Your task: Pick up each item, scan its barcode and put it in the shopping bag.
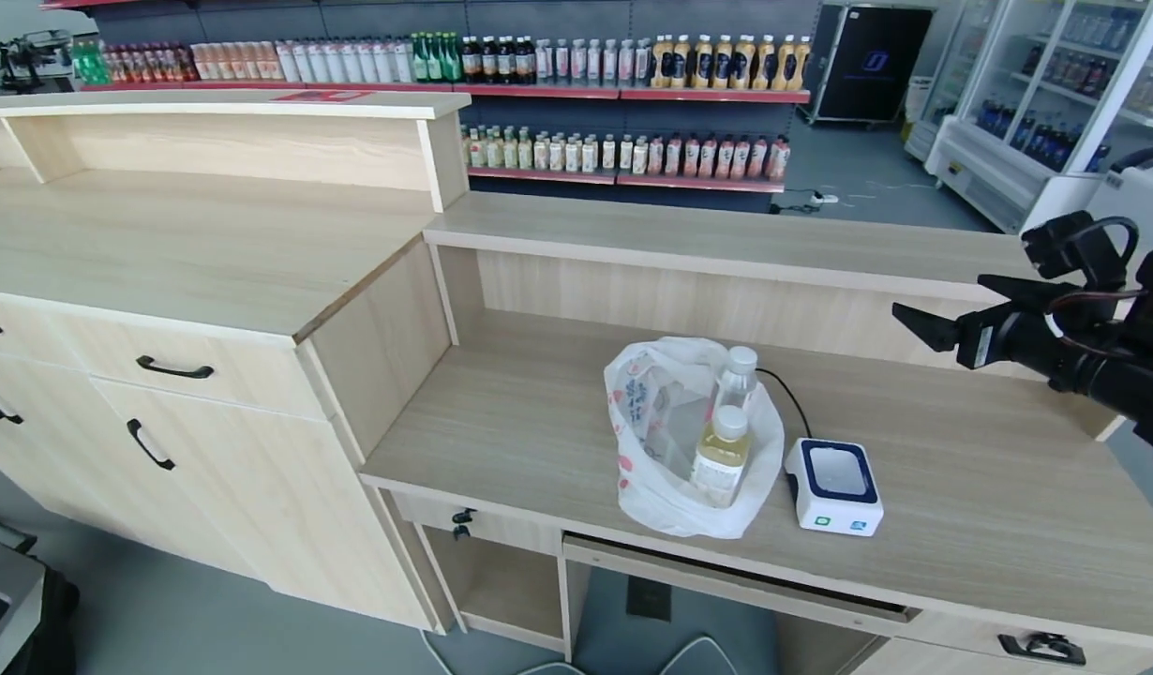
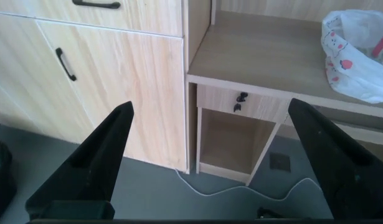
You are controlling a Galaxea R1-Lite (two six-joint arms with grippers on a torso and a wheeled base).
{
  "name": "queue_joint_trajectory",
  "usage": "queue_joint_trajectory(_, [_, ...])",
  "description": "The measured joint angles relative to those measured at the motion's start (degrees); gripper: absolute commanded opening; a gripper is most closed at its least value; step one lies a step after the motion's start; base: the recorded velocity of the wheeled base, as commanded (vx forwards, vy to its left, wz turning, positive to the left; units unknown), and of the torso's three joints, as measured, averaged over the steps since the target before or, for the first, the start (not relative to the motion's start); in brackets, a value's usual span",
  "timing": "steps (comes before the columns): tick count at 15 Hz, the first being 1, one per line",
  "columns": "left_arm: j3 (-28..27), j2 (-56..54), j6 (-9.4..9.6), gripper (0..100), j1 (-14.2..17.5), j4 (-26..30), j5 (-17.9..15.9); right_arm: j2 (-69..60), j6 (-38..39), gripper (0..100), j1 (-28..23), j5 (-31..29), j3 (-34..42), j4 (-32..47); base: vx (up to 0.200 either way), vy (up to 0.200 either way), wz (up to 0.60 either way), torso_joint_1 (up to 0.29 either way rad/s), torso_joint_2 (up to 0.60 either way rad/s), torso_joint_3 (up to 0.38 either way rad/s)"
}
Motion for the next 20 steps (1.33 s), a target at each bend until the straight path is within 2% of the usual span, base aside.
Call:
queue_joint_trajectory(3, [0.00,0.00,0.00,100,0.00,0.00,0.00,-6.06,2.60,100,-1.88,-3.80,-0.13,7.75,0.000,0.000,-0.60,-0.001,0.00,0.002])
queue_joint_trajectory(4, [0.00,0.00,0.00,100,0.02,0.00,0.00,-7.66,3.90,100,-2.18,-6.68,0.00,8.81,0.000,0.000,0.00,0.000,0.00,0.000])
queue_joint_trajectory(6, [0.00,0.00,0.00,100,-0.02,0.00,-0.02,-10.33,7.72,100,-2.36,-8.64,2.86,7.64,0.000,0.000,0.00,0.000,0.00,0.000])
queue_joint_trajectory(8, [0.00,0.00,0.00,100,0.02,-0.02,0.00,-13.28,10.29,100,-2.28,-11.08,8.85,5.62,0.000,0.000,0.00,0.000,0.00,0.000])
queue_joint_trajectory(11, [0.00,0.00,0.00,100,-0.02,-0.02,-0.02,-20.35,12.58,100,-1.71,-19.92,20.59,5.03,0.000,0.000,0.00,0.000,0.00,0.000])
queue_joint_trajectory(14, [0.00,0.00,0.00,100,-0.05,0.00,0.00,-31.15,13.70,100,0.02,-22.52,31.04,6.16,0.000,0.000,0.00,0.000,0.00,0.000])
queue_joint_trajectory(17, [0.00,0.00,0.00,100,0.02,0.00,0.00,-45.53,14.03,100,1.40,-23.06,39.19,11.72,0.000,0.000,0.00,0.000,0.00,0.000])
queue_joint_trajectory(20, [0.00,0.00,0.00,100,0.00,0.00,0.00,-62.51,14.64,100,2.45,-23.15,43.58,25.38,0.000,0.000,0.00,0.000,0.00,0.000])
